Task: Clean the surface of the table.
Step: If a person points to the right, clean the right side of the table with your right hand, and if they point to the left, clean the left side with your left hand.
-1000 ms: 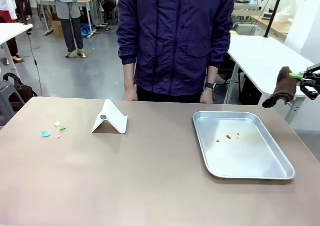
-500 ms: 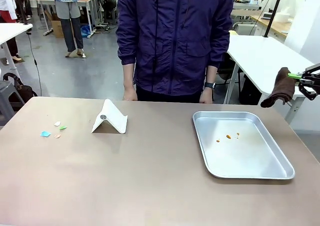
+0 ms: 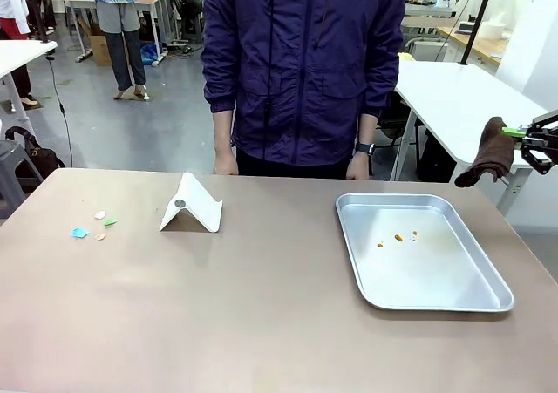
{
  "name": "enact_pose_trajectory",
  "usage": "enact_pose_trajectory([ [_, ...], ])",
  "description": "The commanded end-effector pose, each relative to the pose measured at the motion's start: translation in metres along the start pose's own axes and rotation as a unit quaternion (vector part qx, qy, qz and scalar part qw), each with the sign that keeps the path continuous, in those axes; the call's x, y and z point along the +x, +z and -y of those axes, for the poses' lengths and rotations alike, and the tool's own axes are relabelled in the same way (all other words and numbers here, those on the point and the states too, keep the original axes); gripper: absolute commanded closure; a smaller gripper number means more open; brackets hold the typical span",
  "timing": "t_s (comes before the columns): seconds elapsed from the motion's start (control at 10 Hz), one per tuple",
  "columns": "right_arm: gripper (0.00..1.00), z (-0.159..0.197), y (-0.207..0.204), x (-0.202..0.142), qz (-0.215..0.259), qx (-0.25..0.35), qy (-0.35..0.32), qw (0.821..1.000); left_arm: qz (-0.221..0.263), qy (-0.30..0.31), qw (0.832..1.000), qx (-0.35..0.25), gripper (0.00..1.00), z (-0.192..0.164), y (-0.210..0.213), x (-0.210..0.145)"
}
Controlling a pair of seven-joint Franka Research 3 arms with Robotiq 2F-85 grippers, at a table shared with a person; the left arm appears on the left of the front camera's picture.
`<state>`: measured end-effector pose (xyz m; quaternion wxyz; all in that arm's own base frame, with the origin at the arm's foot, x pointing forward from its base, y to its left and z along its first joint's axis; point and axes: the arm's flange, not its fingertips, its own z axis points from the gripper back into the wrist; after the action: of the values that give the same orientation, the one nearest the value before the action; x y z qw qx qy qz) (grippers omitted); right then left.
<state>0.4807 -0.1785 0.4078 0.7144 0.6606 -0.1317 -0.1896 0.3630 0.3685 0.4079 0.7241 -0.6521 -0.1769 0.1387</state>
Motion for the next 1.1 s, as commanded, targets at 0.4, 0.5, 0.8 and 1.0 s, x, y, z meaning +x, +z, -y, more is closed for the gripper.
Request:
enact_pose_trajectory([
  [0.4, 0.9, -0.0035, 0.0034, -0.0014, -0.007, 0.001, 0.003, 1.0, 0.0, -0.003, 1.0, -0.001, 0.81, 0.0024, 0.0015, -0.0014],
  [0.5, 0.9, -0.0035, 0.0034, -0.0014, -0.007, 0.001, 0.003, 1.0, 0.0, -0.003, 1.0, -0.001, 0.81, 0.0024, 0.0015, -0.0014],
  [0.8, 0.9, -0.0035, 0.0034, -0.0014, -0.007, 0.001, 0.003, 1.0, 0.0, -0.003, 1.0, -0.001, 0.81, 0.0024, 0.0015, -0.0014],
  [1.0, 0.9, -0.0035, 0.0034, -0.0014, -0.007, 0.001, 0.003, 1.0, 0.0, -0.003, 1.0, -0.001, 0.81, 0.0024, 0.0015, -0.0014],
])
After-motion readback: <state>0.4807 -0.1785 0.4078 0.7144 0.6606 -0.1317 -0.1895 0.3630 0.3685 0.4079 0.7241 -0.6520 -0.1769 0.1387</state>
